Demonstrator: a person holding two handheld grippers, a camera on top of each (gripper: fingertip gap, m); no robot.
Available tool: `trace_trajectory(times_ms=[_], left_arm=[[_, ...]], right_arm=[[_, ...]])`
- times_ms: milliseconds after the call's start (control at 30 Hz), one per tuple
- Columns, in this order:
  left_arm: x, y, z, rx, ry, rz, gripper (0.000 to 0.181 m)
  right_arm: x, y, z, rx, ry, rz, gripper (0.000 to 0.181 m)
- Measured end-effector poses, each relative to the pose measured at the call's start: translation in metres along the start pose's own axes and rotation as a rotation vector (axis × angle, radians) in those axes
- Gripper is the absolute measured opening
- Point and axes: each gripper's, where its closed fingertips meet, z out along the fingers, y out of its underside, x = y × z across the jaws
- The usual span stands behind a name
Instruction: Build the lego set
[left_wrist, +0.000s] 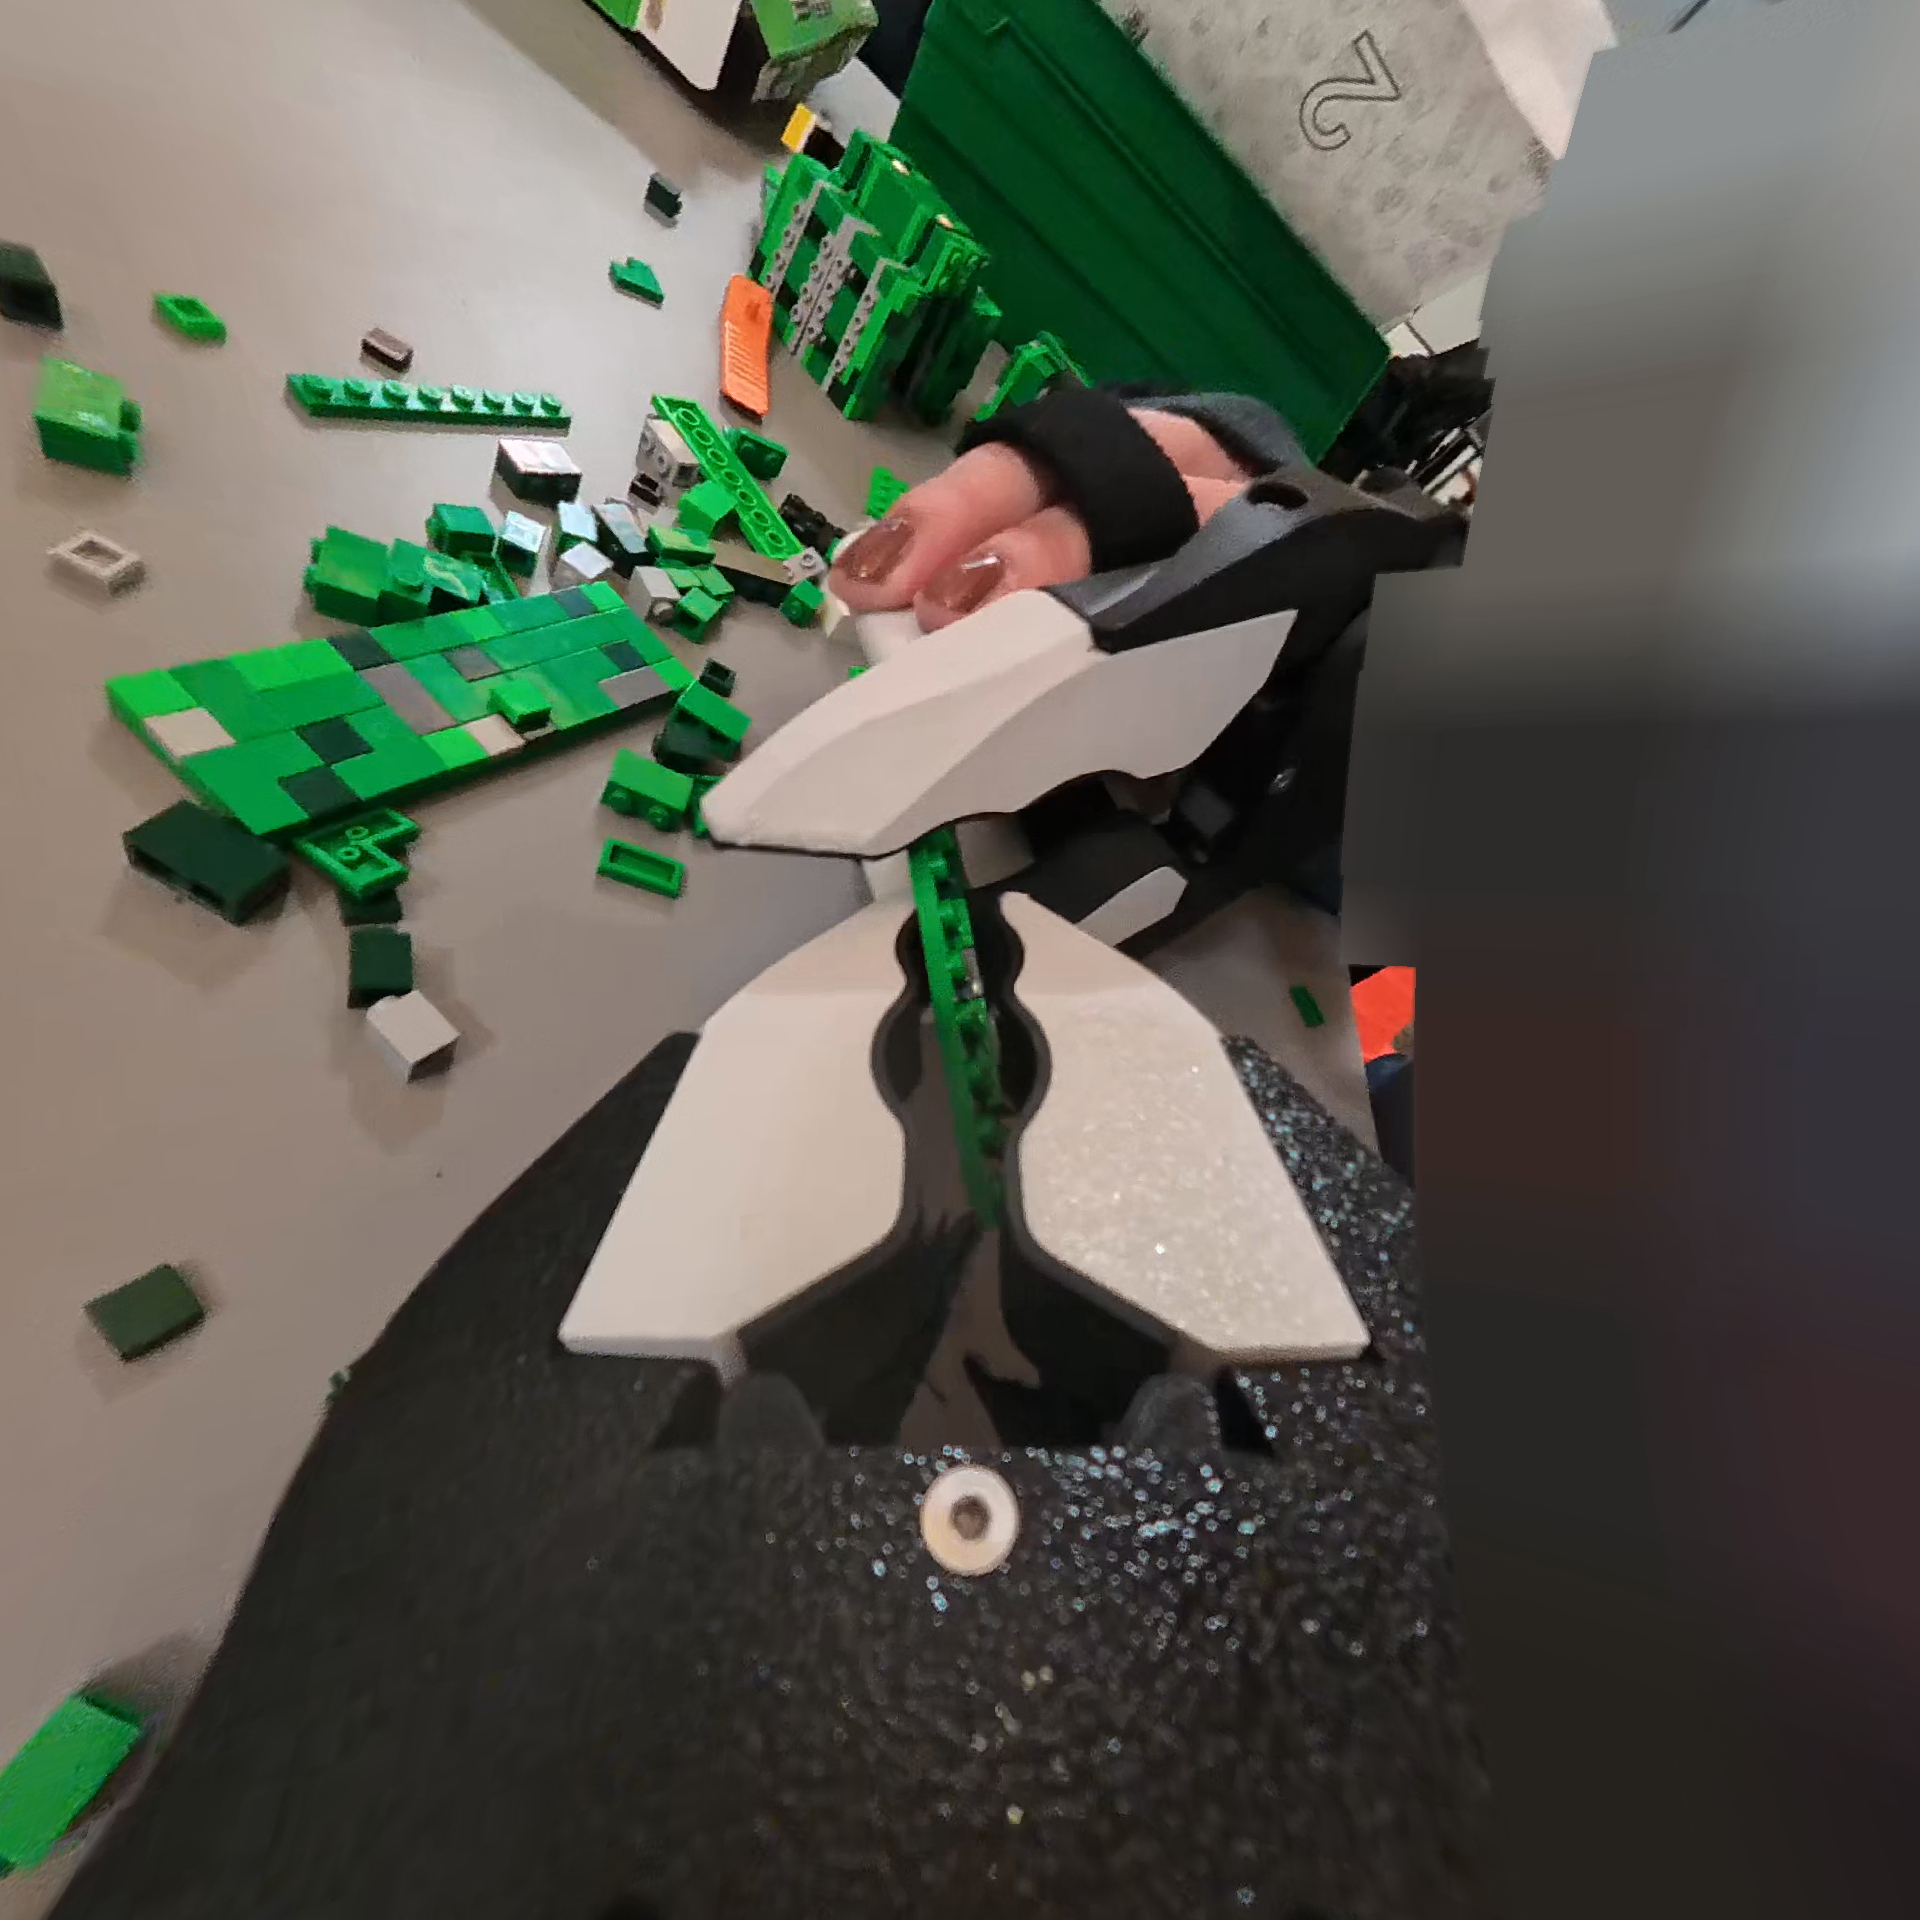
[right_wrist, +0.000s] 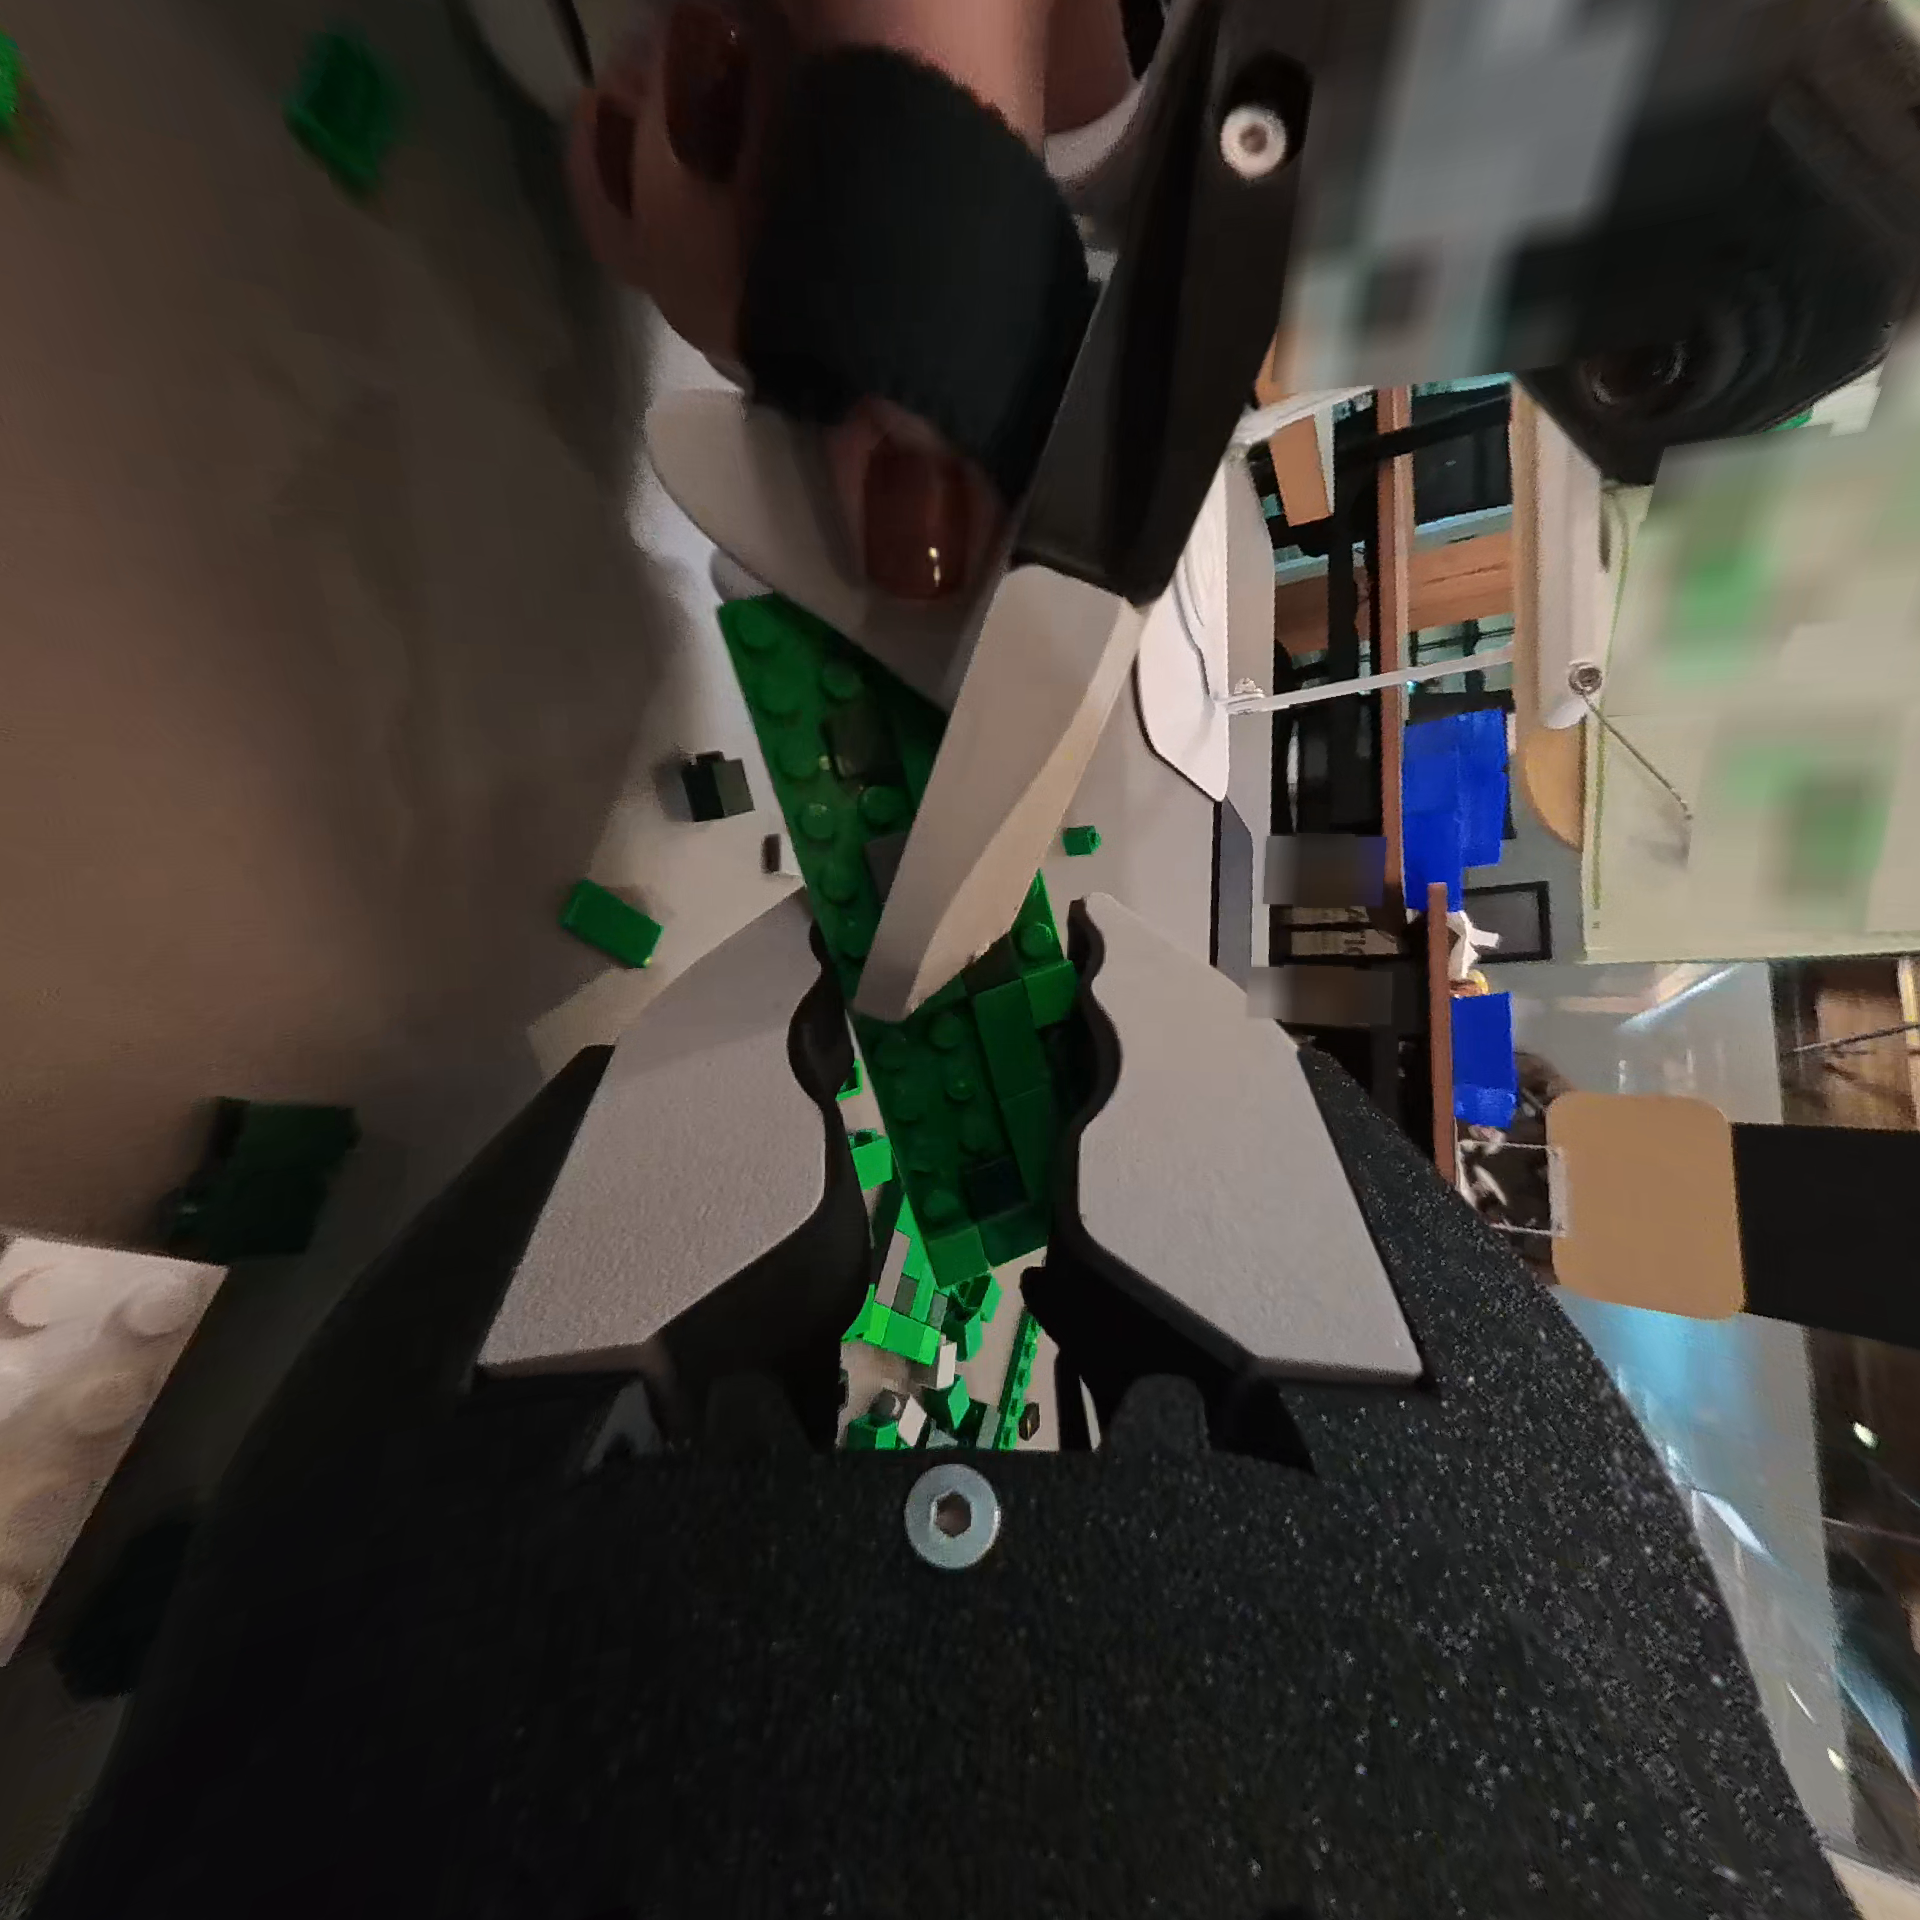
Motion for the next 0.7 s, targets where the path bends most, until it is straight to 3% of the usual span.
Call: trace_trajectory(times_ms=[167, 700], left_arm=[[-0.003, 0.004, 0.000, -0.017, -0.002, -0.069, 0.006], [-0.007, 0.011, 0.003, -0.070, -0.050, -0.076, 0.005]], right_arm=[[-0.002, 0.004, 0.005, -0.047, -0.018, 0.043, 0.053], [-0.011, 0.012, 0.011, -0.168, -0.040, -0.069, 0.044]])
